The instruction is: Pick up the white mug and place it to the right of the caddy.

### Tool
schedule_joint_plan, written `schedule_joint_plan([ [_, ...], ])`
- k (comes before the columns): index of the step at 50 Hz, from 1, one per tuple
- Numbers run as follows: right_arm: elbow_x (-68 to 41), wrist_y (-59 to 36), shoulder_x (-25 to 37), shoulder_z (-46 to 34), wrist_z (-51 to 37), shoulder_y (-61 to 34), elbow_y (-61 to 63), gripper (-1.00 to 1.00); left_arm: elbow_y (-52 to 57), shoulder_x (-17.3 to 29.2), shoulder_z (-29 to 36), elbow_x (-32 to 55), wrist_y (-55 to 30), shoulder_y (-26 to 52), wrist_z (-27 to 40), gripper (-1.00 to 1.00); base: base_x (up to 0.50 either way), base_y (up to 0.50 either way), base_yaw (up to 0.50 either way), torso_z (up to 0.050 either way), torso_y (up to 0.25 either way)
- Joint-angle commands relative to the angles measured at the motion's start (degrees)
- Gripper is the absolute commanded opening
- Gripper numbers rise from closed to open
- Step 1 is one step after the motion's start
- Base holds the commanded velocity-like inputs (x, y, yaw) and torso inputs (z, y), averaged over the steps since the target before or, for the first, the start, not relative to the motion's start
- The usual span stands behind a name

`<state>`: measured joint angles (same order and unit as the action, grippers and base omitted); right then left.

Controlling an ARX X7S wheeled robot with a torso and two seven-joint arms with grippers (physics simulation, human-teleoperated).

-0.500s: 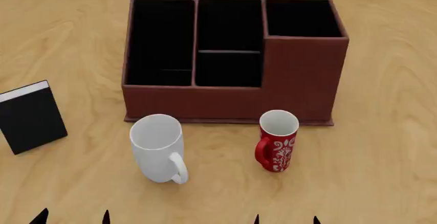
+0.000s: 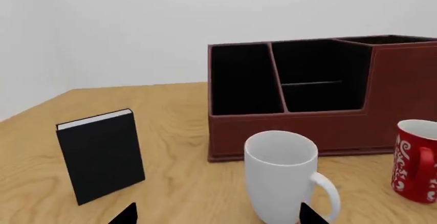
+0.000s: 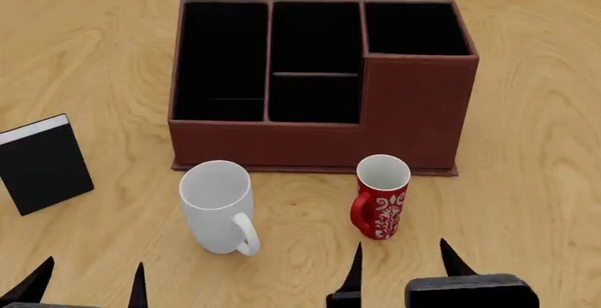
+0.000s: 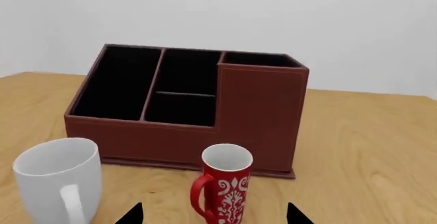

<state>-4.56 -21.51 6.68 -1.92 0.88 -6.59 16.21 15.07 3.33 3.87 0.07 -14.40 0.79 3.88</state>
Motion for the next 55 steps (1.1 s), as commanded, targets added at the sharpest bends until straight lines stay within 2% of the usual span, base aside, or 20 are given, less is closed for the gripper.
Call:
schedule_joint_plan([
  [1, -1.14, -13.41, 2.95, -0.28, -0.05, -7.32, 8.13, 1.00, 8.30, 1.50, 1.72, -0.61, -9.74, 2.71, 1.60, 1.00, 0.00, 0.00, 0.00, 0.000, 0.000],
  [10, -1.97, -22.59, 4.75, -0.07, -0.25, -13.27, 12.78, 1.00, 12.05, 2.50, 2.37, 0.47, -15.67, 5.73, 1.28, 1.00, 0.00, 0.00, 0.00, 0.000, 0.000],
  [23, -2.51, -26.75, 5.84, -0.73, -0.18, -17.59, 14.40, 1.00, 18.88, 3.53, 4.62, -0.32, -24.09, 8.87, 2.26, 1.00, 0.00, 0.00, 0.00, 0.000, 0.000],
  [55, -3.76, -26.30, 6.26, -0.57, -1.01, -16.36, 16.02, 1.00, 20.45, 5.39, 5.70, 0.25, -23.14, 8.73, 4.23, 1.00, 0.04, -0.01, 0.00, 0.000, 0.000],
])
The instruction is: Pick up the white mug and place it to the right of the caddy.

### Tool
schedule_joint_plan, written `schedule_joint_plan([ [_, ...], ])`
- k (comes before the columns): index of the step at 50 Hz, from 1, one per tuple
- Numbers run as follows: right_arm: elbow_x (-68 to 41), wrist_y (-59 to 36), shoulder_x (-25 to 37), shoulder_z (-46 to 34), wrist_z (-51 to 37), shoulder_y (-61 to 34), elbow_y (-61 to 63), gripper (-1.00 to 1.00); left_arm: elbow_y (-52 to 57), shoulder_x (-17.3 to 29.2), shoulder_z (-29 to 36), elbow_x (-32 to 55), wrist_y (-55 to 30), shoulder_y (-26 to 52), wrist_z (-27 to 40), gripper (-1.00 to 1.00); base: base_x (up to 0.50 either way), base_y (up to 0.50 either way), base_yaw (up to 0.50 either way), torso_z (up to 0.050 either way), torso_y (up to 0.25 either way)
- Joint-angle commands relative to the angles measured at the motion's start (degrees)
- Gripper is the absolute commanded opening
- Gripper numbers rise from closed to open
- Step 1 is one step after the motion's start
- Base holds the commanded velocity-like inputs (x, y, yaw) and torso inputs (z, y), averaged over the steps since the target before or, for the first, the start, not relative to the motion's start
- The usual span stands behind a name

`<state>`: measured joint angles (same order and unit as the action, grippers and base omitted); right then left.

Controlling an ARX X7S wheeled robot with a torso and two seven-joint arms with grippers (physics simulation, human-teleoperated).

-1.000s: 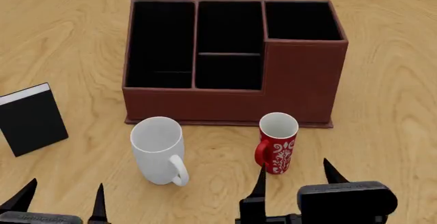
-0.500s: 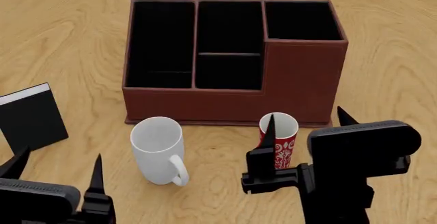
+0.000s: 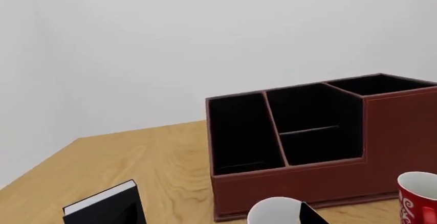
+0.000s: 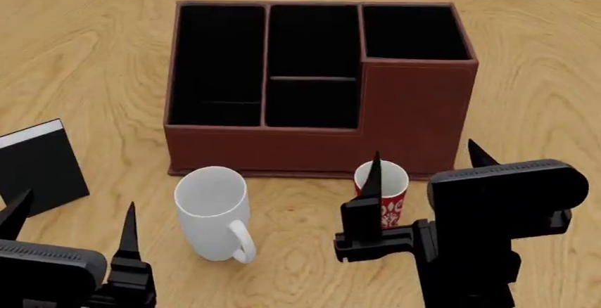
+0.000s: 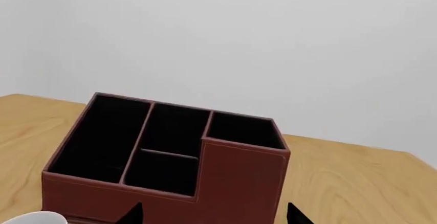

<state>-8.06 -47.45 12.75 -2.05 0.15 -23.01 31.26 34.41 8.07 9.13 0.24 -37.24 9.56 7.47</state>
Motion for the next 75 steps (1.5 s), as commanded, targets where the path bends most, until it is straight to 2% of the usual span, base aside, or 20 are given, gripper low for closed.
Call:
schedule_joint_plan([
  [1, -0.29, -0.32, 0.21, -0.46, -0.30, 0.05, 1.01, 1.00, 1.01, 0.65, 0.43, 0.17, -0.08, -0.10, 0.68, 1.00, 0.26, -0.06, 0.00, 0.000, 0.000],
  [26, -1.86, 0.03, 0.95, 1.36, -0.51, 0.86, 1.71, 1.00, 1.83, 1.56, 1.08, 0.76, -0.19, -0.18, 1.93, 1.00, 0.27, -0.03, 0.00, 0.000, 0.000],
  [75, -3.43, -1.93, 1.60, 0.17, -1.93, 0.56, 4.86, 1.00, 3.12, 3.05, 1.96, 2.24, -1.02, 0.33, 3.44, 1.00, 0.29, -0.01, 0.00, 0.000, 0.001],
])
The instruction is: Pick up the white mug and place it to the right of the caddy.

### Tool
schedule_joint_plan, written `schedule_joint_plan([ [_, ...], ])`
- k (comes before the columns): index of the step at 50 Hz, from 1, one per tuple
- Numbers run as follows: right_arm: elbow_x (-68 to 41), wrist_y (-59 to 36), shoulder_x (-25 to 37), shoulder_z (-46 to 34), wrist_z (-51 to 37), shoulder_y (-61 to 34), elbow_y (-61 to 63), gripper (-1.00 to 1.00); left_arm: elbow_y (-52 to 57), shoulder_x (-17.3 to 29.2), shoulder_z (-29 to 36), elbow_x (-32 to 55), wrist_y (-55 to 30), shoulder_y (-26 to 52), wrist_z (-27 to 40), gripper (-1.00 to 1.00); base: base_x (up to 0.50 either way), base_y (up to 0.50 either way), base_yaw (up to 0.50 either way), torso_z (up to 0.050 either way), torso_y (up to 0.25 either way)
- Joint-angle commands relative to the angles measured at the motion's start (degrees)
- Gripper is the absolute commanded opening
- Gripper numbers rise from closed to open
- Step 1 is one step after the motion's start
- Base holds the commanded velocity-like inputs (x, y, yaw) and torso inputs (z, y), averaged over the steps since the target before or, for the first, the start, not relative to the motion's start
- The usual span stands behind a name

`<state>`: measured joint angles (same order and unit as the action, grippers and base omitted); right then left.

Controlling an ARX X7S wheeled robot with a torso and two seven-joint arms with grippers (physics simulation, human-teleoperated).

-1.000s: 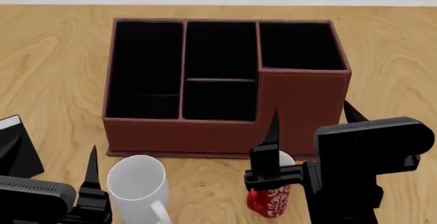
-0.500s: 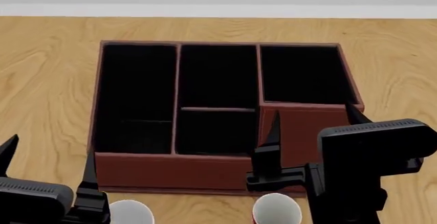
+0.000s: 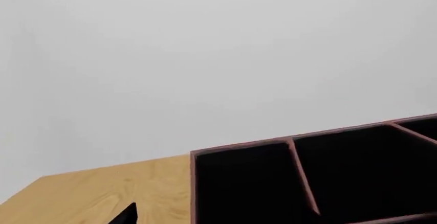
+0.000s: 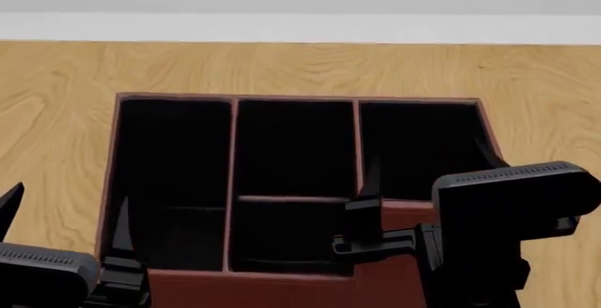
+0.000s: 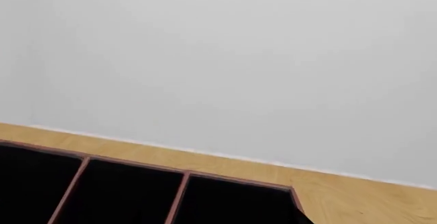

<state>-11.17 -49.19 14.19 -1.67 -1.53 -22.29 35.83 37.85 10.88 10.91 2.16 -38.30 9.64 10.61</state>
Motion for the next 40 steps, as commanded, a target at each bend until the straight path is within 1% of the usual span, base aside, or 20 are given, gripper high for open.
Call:
schedule_joint_plan([
  [1, -0.38, -0.21, 0.17, -0.18, -0.24, -0.14, 0.28, 1.00, -0.29, 0.26, 0.18, 0.37, 0.01, 0.28, 0.32, 1.00, 0.29, 0.00, 0.00, 0.000, 0.010],
  [8, -1.12, -1.06, 0.16, 0.40, -0.34, -0.11, 0.79, 1.00, -0.14, 0.43, 0.43, 0.44, -0.25, 0.39, 0.53, 1.00, 0.26, 0.00, 0.00, 0.000, 0.000],
  [19, -2.48, -2.06, 0.54, 1.60, -0.16, 0.41, 2.87, 1.00, 0.89, 0.51, 0.34, 1.21, -1.04, 0.22, 0.80, 1.00, 0.01, 0.00, 0.00, 0.000, 0.001],
  [21, -2.54, 0.10, 0.54, 1.71, 0.17, 1.06, 3.79, 1.00, 1.15, 0.57, 0.06, 1.44, -0.88, 0.05, 0.85, 1.00, 0.00, 0.00, 0.00, 0.000, 0.000],
  [25, -4.96, -4.20, 1.44, 1.74, 1.64, 0.22, 6.23, 1.00, 2.15, 0.89, 0.31, 1.31, -2.25, 0.59, 1.05, 1.00, 0.00, 0.00, 0.00, 0.000, 0.000],
  [27, -8.04, -6.67, 1.14, 3.50, 3.25, -0.25, 7.93, 1.00, 2.66, 0.99, 0.30, 1.34, -2.68, 0.64, 1.16, 1.00, 0.00, 0.00, 0.00, 0.000, 0.000],
  [29, -6.91, -6.23, 1.78, 2.64, 2.49, -0.24, 8.89, 1.00, 2.88, 1.07, 0.17, 1.49, -2.79, 0.56, 1.22, 1.00, 0.00, 0.00, 0.00, 0.000, 0.000],
  [33, -9.94, -11.56, 2.70, 2.73, 3.86, -0.81, 11.99, 1.00, 3.94, 1.28, 0.09, 1.49, -3.74, 0.51, 1.54, 1.00, 0.00, 0.00, 0.00, 0.000, 0.000],
  [35, -13.91, -15.56, 1.62, 6.06, 5.15, -1.07, 14.46, 1.00, 5.43, 1.42, 0.19, 1.44, -4.89, 0.37, 1.76, 1.00, 0.00, 0.00, 0.00, 0.000, 0.000],
  [40, -18.28, -21.53, 2.85, 8.33, 6.92, -0.83, 19.29, 1.00, 7.76, 1.68, 0.69, 1.19, -6.49, -0.08, 2.28, 1.00, 0.00, 0.00, 0.00, 0.000, 0.000],
])
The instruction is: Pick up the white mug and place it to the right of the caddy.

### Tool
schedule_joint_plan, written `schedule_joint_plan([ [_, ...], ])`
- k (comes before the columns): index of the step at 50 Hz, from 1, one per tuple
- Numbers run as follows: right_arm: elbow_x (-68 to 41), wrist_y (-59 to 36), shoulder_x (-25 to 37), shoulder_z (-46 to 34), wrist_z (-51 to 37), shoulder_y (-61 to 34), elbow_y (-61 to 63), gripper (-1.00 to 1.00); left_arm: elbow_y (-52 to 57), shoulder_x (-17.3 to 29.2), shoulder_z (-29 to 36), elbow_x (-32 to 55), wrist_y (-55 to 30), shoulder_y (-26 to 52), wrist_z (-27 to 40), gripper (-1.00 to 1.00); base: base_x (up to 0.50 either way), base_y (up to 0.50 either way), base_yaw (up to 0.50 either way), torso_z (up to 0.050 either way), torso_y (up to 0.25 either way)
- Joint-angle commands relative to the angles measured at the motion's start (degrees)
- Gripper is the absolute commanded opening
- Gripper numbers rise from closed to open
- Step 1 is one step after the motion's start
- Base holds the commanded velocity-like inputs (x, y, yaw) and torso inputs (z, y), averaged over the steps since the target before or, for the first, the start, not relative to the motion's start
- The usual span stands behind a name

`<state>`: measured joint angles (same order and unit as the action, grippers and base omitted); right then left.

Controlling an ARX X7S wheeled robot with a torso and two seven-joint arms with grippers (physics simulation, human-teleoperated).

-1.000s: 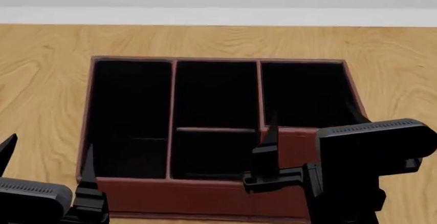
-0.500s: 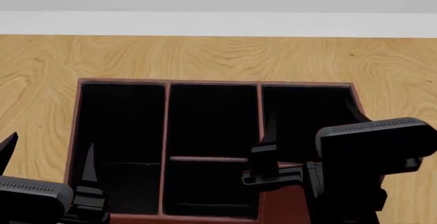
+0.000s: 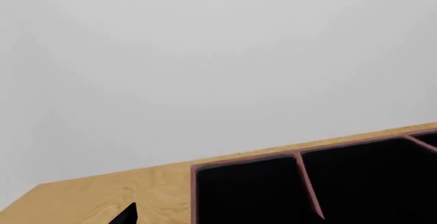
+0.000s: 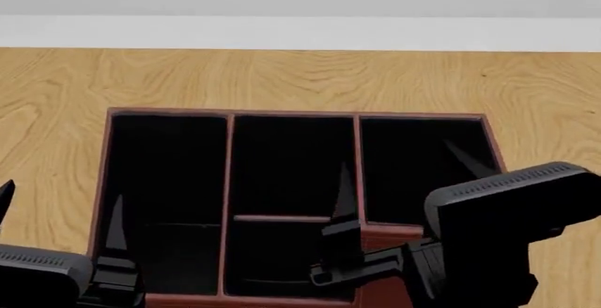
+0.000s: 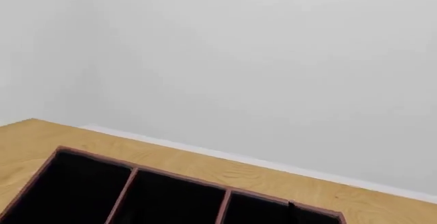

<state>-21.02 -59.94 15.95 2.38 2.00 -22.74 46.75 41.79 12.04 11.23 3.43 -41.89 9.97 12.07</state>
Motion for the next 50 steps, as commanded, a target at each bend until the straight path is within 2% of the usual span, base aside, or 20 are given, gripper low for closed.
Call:
schedule_joint_plan([
  [1, -9.01, -11.58, 1.09, 4.97, 3.37, -0.41, 9.27, 1.00, 4.22, 0.58, 0.34, -0.13, -3.23, -0.41, 0.95, 1.00, 0.00, 0.00, 0.00, 0.000, 0.000],
  [7, -15.94, -19.79, 0.87, 9.61, 3.75, -2.48, 12.99, 1.00, 5.76, 0.82, 0.08, 0.06, -4.69, -0.38, 1.25, 1.00, 0.00, 0.00, 0.00, 0.000, 0.000],
  [16, -37.75, -25.80, 5.89, 15.77, -7.19, -6.38, 13.10, 1.00, 7.05, 0.91, -0.94, 0.73, -7.42, 0.89, 1.51, 1.00, 0.00, 0.00, 0.00, 0.000, 0.000],
  [20, -44.55, -27.75, 7.10, 18.14, -10.29, -7.62, 12.48, 1.00, 9.00, 0.90, -0.79, 0.99, -11.51, 3.39, 1.58, 1.00, 0.00, 0.00, 0.00, 0.000, 0.000],
  [27, -45.98, -25.49, 9.90, 14.93, -10.04, -5.35, 12.27, 1.00, 15.55, 0.44, -2.69, 3.18, -23.47, 11.04, 0.36, 1.00, 0.00, 0.00, 0.00, 0.000, 0.000],
  [34, -46.88, -24.16, 11.88, 11.71, -10.92, -3.82, 12.70, 1.00, 18.11, -0.16, -5.24, 5.97, -29.68, 16.51, -0.12, 1.00, 0.00, 0.00, 0.00, 0.000, 0.000],
  [38, -49.38, -23.73, 13.28, 9.47, -12.51, -3.40, 12.93, 1.00, 18.16, 1.70, -5.18, 10.72, -31.44, 19.07, 3.74, 1.00, 0.00, 0.00, 0.00, 0.000, 0.000],
  [43, -54.08, -22.69, 14.62, 7.71, -15.43, -3.21, 12.70, 1.00, 18.14, 5.69, -6.81, 23.18, -32.04, 21.91, 12.91, 1.00, 0.00, 0.00, 0.00, 0.000, 0.000],
  [50, -57.19, -22.81, 15.70, 4.47, -18.87, -2.79, 12.82, 1.00, 17.78, 6.68, -6.50, 26.95, -33.06, 24.27, 15.97, 1.00, 0.00, 0.00, 0.00, 0.000, 0.000],
])
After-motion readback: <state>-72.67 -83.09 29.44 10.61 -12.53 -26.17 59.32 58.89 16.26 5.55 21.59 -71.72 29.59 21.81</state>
